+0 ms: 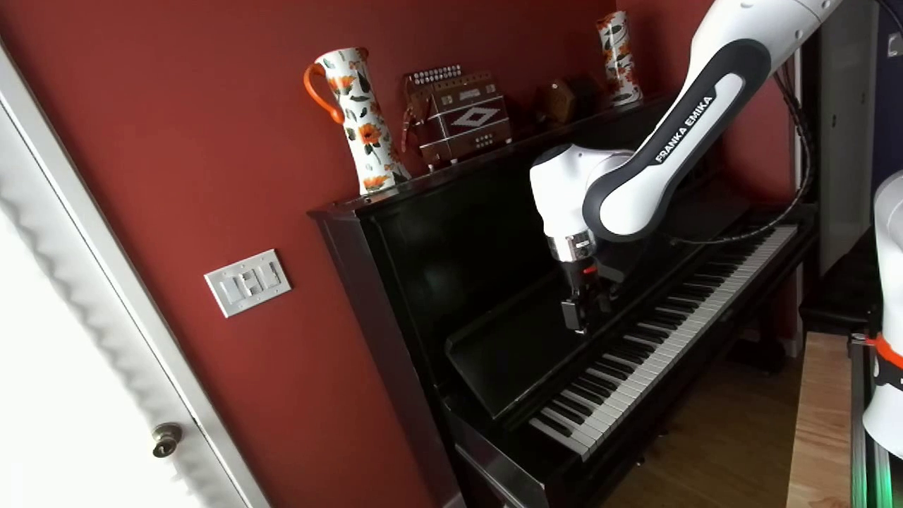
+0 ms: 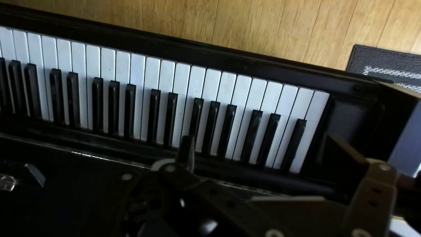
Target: Push a white key on the left side of the piano
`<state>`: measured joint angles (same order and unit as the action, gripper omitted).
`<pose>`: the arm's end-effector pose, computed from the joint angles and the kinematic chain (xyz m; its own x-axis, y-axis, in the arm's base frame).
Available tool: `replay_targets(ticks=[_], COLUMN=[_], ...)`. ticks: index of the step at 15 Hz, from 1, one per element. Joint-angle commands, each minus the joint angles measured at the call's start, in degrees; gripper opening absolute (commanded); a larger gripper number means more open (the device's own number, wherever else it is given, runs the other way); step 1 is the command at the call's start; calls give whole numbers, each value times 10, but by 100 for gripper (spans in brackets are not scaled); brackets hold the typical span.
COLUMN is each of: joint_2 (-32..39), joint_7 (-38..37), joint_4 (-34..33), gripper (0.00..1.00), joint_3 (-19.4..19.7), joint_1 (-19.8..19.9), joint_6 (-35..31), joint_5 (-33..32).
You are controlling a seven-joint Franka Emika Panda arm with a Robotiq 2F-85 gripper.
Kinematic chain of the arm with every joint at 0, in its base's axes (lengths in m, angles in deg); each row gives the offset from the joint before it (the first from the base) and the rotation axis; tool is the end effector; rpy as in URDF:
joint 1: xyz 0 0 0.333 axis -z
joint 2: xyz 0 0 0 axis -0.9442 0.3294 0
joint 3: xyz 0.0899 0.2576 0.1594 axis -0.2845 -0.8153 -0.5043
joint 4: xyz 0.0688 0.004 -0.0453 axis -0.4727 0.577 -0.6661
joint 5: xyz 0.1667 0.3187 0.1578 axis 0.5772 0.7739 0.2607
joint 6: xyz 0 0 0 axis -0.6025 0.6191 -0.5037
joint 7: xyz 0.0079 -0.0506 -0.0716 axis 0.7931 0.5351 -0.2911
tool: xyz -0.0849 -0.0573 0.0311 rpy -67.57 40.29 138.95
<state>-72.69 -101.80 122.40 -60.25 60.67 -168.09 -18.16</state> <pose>0.4136 0.1457 0.3575 0.9995 0.0190 0.0258 0.0159 -0.9933 0.1145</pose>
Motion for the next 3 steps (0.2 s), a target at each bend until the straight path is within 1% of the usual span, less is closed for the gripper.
replay_targets(ticks=[1, 3], joint_2=[-5, -8], joint_7=[3, 3], joint_4=[1, 3], gripper=[100, 100], joint_3=[-12, -12], joint_1=[10, 10], joint_6=[5, 6], joint_5=[6, 9])
